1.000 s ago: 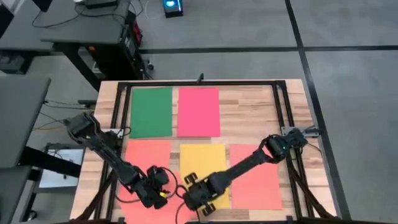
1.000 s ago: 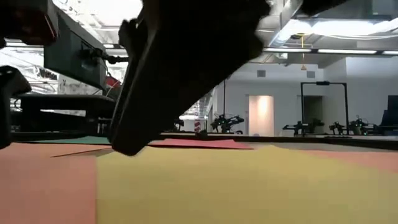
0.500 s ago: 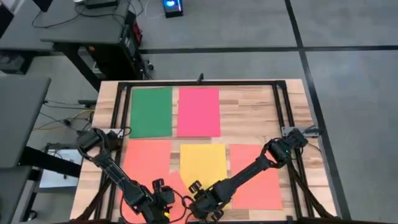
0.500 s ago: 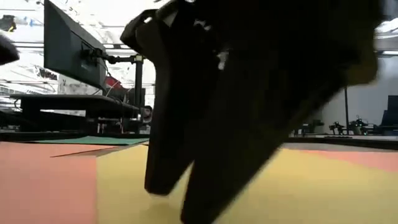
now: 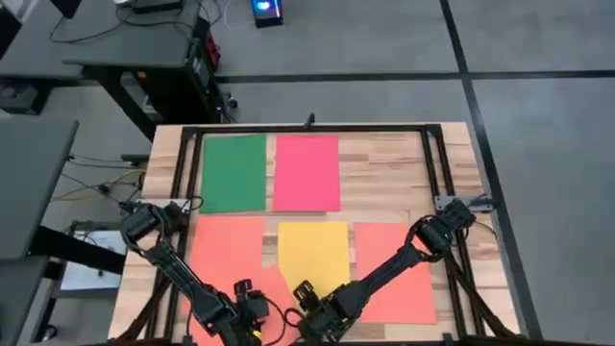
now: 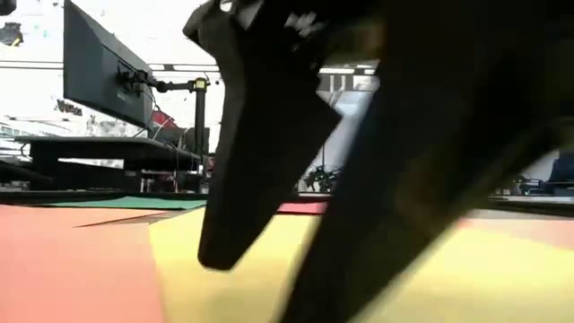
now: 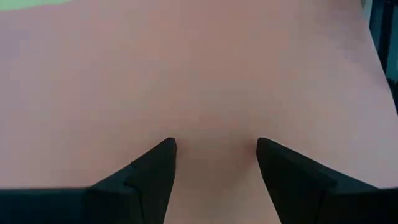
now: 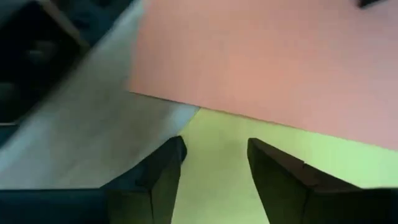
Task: Organize paper
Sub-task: Stack the orange paper on top of the orange paper
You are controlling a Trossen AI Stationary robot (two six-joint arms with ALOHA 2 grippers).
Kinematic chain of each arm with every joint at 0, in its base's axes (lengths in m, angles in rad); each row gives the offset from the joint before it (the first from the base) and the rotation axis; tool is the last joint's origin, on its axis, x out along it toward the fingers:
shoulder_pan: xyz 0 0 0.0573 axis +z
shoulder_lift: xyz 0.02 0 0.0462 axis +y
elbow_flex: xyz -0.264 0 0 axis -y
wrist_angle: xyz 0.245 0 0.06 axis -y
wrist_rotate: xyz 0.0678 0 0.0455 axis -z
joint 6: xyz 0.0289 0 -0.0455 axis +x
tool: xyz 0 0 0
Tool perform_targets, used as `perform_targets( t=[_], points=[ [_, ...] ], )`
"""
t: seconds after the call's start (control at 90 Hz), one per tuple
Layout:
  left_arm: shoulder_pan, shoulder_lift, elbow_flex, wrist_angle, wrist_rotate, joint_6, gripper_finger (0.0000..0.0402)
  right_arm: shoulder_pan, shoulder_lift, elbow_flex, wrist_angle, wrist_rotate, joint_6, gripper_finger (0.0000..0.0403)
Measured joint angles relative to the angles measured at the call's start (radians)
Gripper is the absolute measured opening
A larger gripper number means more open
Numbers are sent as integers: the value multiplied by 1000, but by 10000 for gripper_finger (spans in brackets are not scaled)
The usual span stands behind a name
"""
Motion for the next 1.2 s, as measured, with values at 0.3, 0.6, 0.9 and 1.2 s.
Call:
perform_targets(
  t=[0.3,0.6,0.9,1.2],
  points=[
    [1,1,-1,-19,-25,-4,210,2,0,-1,47,2,0,178],
    [5,2,-2,-47,-44,-28,210,4,0,-1,60,2,-5,179],
    [5,3,-3,-49,-75,-32,210,2,0,-1,111,2,-8,179],
    [5,2,-3,-70,-86,-37,210,-5,0,-1,144,28,-16,179]
  ],
)
